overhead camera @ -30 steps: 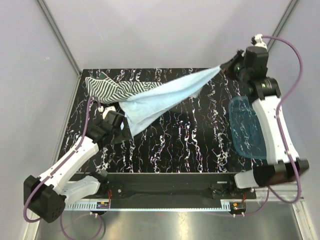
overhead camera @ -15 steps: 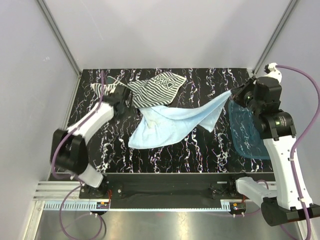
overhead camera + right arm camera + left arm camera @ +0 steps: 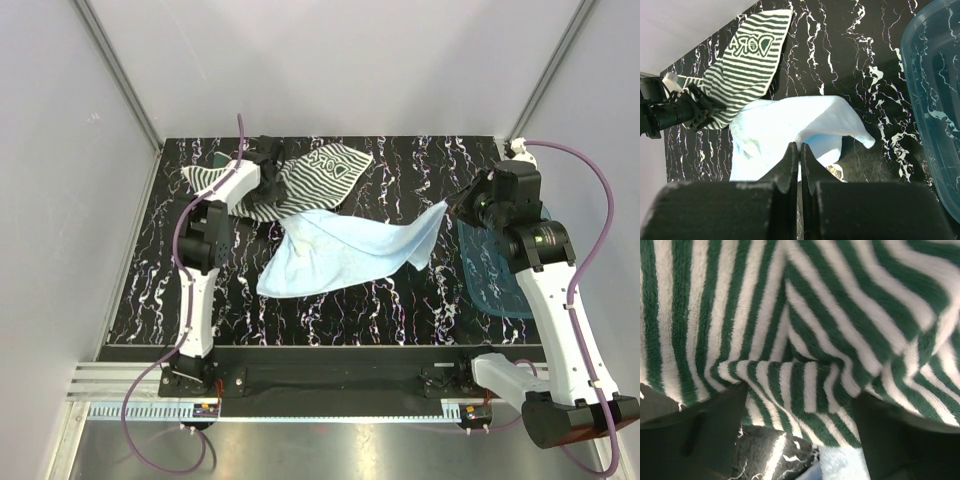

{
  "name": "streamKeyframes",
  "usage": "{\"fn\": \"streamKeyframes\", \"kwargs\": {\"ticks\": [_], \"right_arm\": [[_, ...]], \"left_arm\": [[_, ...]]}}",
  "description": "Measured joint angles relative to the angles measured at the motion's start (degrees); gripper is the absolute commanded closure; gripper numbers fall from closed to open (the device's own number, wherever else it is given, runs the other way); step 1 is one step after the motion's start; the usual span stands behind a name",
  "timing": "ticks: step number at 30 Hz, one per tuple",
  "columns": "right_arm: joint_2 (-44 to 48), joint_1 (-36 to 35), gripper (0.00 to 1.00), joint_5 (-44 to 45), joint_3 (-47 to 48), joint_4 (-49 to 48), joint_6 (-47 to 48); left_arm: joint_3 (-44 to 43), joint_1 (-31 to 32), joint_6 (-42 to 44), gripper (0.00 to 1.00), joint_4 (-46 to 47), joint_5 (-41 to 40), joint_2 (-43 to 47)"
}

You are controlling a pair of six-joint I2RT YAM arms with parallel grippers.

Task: Roll the towels
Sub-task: Move the towel to the center of the board

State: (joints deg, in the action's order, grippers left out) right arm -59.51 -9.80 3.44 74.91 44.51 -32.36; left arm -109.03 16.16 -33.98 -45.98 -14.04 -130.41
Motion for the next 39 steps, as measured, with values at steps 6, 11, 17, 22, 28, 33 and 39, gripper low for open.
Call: {"fn": "streamKeyframes", "kwargs": {"ticks": [6,11,17,22,28,33,39], "right_arm": [[-0.2,0.0,1.0,-0.09,0.0,0.11,0.02],[-1.2,0.0,1.0,-0.02,0.0,0.39,0.07],[-2.73,0.0,1.0,0.13,0.0,0.42,0.28],[-3.85,0.0,1.0,0.11,-0.31,0.35,0.39],[-5.01,0.0,1.0,0.07,-0.92,0.37,0.5],[-4.98,0.0,1.0,0.09,-1.62,0.35,0.63],[-4.98,0.0,1.0,-0.15,-2.73,0.31,0.55]], "left_arm": [[-0.02,-2.97,0.68,0.77,-0.22,1.66,-0.61],[-1.73,-6.62,0.74,0.75,0.07,3.76,-0.57],[-10.05,-14.6,0.76,0.75,0.63,4.79,0.46],[-14.97,-21.2,0.87,0.52,2.16,2.91,3.1],[-18.71,-27.1,-2.29,0.41,2.75,-1.07,3.23],[-11.41,-29.66,-3.13,0.26,5.14,-2.99,6.27],[-6.71,-22.84,3.76,0.28,10.45,5.22,7.72]]}}
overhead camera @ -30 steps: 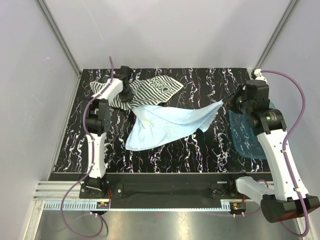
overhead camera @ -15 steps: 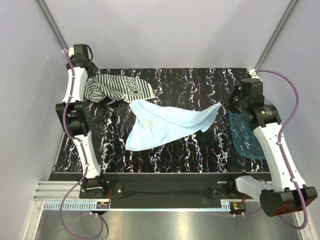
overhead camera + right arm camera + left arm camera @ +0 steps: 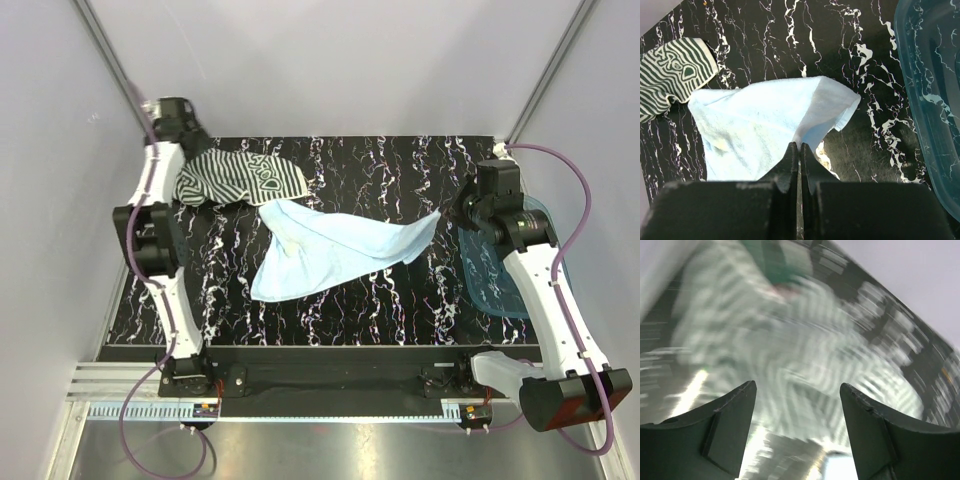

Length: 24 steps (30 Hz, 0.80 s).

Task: Roll the towels
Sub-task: Move the towel to the center of the board

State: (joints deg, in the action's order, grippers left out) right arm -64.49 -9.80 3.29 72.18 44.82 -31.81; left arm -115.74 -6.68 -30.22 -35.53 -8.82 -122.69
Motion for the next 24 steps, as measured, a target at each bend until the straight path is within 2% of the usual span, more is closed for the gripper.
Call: {"fn": "streamKeyframes", "kwargs": {"ticks": [6,9,13,17,24], "right_arm": [[0.02,0.0,1.0,0.02,-0.63,-0.17,-0.17],[0.02,0.0,1.0,0.04,-1.09,-0.13,-0.15],[0.13,0.0,1.0,0.09,-1.44,-0.07,-0.15],[0.33,0.0,1.0,0.09,-1.86,-0.02,-0.15],[0.26,0.0,1.0,0.04,-2.12,-0.15,-0.17]], "left_arm": [[1.31,15.69,3.58,0.27,7.13,13.07,-1.75],[-0.59,19.21,2.38,0.27,9.11,20.09,-5.81],[-1.6,18.36,0.55,0.26,10.56,24.06,-12.13],[-1.62,16.09,0.02,0.26,9.38,24.52,-16.35],[-2.91,11.8,-0.24,0.25,7.91,23.91,-17.42]]}}
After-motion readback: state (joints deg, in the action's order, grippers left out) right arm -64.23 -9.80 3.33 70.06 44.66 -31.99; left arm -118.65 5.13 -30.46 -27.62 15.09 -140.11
